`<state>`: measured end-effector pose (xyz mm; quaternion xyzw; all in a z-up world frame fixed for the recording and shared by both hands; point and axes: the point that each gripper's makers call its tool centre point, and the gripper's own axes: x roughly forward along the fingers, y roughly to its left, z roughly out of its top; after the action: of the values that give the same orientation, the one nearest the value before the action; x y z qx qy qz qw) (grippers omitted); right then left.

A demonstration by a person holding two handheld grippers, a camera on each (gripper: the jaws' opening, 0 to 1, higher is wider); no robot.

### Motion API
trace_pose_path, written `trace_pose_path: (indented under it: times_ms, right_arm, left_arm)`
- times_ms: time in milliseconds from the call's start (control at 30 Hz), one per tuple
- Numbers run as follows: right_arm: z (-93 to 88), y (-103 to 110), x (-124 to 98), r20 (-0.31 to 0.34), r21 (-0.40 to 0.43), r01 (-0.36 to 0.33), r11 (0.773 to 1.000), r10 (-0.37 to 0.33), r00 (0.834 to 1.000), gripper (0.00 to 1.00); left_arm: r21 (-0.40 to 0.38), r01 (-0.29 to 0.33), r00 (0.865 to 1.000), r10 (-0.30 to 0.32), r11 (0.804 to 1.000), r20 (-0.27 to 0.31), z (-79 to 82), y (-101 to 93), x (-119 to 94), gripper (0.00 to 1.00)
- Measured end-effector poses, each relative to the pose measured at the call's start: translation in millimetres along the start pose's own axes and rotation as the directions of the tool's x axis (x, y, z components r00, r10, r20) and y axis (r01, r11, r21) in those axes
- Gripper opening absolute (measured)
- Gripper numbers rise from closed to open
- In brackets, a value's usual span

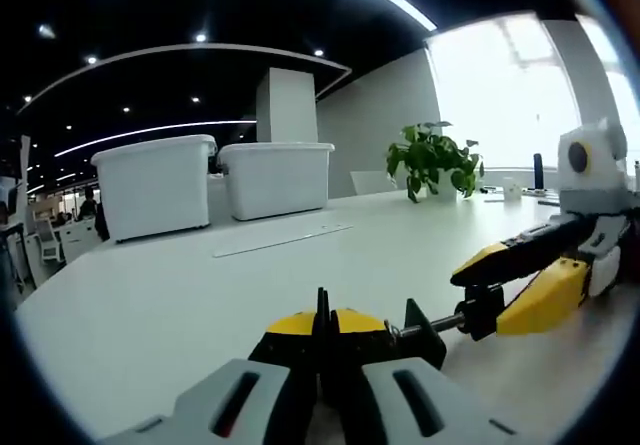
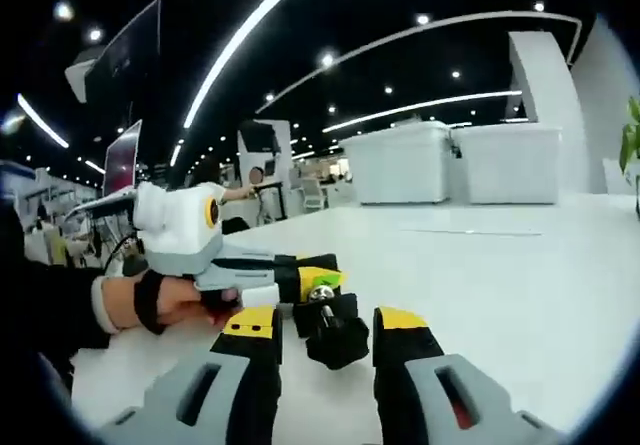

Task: Clamp the fixed fixture on the desktop, loosen the retaining clip, secure it to the edge of the desk, and tighten the retaining clip.

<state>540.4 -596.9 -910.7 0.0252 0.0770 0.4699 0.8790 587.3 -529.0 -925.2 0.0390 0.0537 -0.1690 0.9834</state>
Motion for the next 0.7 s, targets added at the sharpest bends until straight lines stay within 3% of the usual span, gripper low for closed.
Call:
trace_pose_path:
  times_ms: [133, 367, 600, 700]
  right_arm:
    - [-10.5, -7.0, 2.8, -0.036, 0.097, 0.020, 0.995, -0.017, 0.999, 0.25]
    - [-9.5, -2.2, 2.8, -0.021, 0.131, 0.006, 0.991, -0.004, 1.000, 0.21]
    - [-12.6, -4.4, 3.1, -0.044, 0.319, 0.018, 0.948, -0.004, 0.999, 0.19]
    - [-13.0, -5.0, 2.8, -0.047, 0.340, 0.017, 0.940, -0.001, 0.999, 0.19]
  left_arm:
    - [0.001, 0.002, 1.000, -0.002, 1.000, 0.000, 0.1, -0.2, 0.0, 0.04]
    - [0.004, 0.003, 1.000, -0.003, 1.000, 0.000, 0.0, -0.1, 0.7, 0.05]
    - [0.006, 0.003, 1.000, -0.003, 1.000, -0.001, -0.2, -0.4, 1.0, 0.05]
    - [0.007, 0.004, 1.000, -0.004, 1.000, -0.001, -0.2, -0.3, 1.5, 0.05]
